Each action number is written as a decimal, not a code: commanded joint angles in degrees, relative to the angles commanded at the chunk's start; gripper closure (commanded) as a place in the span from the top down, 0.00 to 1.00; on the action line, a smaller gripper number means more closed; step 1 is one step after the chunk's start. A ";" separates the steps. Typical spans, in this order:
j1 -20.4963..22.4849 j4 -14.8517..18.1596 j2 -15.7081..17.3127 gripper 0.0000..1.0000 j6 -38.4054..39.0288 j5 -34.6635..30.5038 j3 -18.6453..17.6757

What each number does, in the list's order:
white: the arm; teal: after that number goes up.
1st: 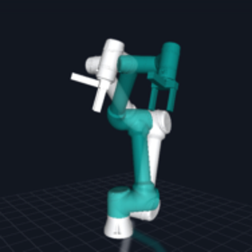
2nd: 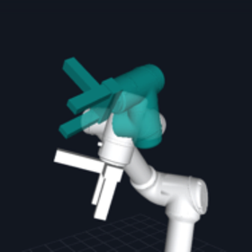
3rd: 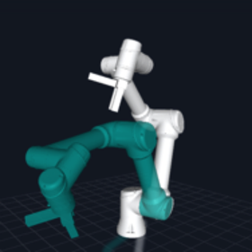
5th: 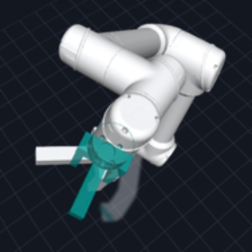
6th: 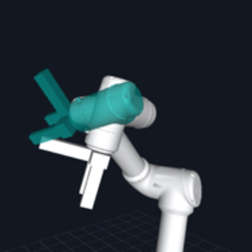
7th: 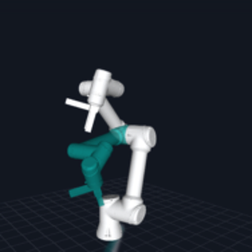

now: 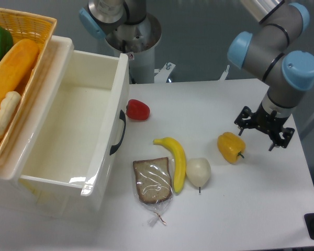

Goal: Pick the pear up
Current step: 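Move the gripper over the yellow pepper toward the pale pear, then lower the open gripper down around the pale pear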

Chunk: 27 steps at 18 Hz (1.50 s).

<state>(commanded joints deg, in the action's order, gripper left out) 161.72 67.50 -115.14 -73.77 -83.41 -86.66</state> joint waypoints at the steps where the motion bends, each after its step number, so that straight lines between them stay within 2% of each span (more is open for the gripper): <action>1: 0.00 0.00 0.44 1.00 4.12 0.26 -0.27; 3: -0.96 0.00 0.45 1.00 9.76 0.26 -0.27; 9: -3.25 0.00 -0.08 1.00 17.59 0.35 -0.44; 15: -7.29 0.00 -2.63 1.00 28.84 0.26 0.44; 21: -8.78 0.17 -3.33 1.00 32.63 0.53 0.35; 24: -10.10 0.00 -4.65 1.00 36.84 0.44 0.44; 27: -10.81 0.00 -5.79 1.00 37.47 0.44 0.87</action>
<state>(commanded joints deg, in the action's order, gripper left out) 150.91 67.50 -120.93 -36.30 -82.97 -85.78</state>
